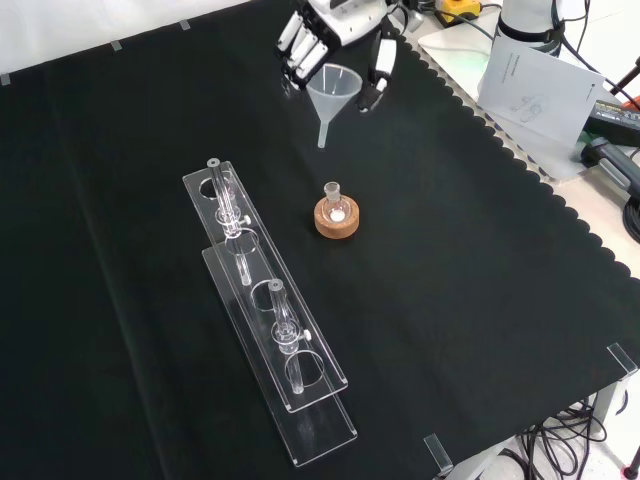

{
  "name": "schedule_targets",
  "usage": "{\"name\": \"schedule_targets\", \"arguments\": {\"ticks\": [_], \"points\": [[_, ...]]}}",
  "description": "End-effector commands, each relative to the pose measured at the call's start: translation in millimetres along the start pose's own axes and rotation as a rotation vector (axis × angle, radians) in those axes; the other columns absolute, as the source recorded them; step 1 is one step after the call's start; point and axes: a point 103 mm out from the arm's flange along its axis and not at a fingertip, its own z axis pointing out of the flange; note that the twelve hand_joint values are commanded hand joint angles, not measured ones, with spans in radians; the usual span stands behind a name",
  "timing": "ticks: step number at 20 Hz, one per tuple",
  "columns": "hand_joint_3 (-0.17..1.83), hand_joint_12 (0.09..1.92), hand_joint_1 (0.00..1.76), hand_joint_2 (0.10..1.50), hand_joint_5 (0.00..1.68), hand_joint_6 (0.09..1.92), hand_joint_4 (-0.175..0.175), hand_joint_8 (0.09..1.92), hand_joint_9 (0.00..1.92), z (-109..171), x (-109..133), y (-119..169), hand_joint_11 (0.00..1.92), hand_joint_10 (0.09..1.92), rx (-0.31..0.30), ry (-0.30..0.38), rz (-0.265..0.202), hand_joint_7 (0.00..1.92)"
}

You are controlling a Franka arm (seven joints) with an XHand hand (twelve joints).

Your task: Put the funnel back on the funnel stand.

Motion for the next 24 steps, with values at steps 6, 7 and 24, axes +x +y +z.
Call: {"name": "schedule_targets", "arguments": {"ticks": [6, 7, 24], "points": [[0.5, 1.22, 0.73, 0.84, 0.79, 0.67, -0.025, 0.71, 1.16, -46, -31, 28, 0.69, 0.46, -0.024, 0.019, 0.033, 0.81], [0.5, 1.22, 0.73, 0.84, 0.79, 0.67, -0.025, 0.71, 1.16, -49, -34, 33, 0.69, 0.46, -0.027, 0.027, 0.033, 0.81], [0.5, 1.22, 0.73, 0.84, 0.79, 0.68, -0.025, 0.71, 1.15, -39, -46, 122, 0.69, 0.46, -0.016, 0.064, -0.028, 0.8]]}}
